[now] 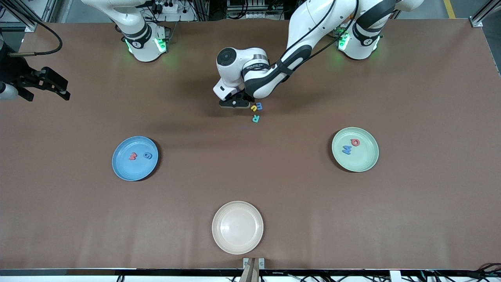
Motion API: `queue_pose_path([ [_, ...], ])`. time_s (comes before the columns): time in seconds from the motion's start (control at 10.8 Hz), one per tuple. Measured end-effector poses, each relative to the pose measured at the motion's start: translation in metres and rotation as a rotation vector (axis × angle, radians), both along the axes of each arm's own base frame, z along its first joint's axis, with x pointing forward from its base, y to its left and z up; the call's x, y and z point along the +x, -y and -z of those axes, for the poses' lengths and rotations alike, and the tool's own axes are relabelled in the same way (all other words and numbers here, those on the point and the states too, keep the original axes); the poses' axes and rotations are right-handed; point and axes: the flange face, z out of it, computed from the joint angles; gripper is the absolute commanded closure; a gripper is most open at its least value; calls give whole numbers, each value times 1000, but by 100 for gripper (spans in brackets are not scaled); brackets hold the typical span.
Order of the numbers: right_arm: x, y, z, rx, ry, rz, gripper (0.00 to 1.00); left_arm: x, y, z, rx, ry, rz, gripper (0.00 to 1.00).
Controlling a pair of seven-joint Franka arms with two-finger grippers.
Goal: Sort upper and lower case letters into plates
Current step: 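Lift the H with the left gripper and carry it to the green plate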
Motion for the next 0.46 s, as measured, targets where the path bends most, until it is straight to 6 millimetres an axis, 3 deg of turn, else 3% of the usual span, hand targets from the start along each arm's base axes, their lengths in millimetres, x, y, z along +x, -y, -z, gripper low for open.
queue_pose_path([
  [0.46,0,-2,0,20,0,-1,0,23,-22,-26,87,-57,80,87],
])
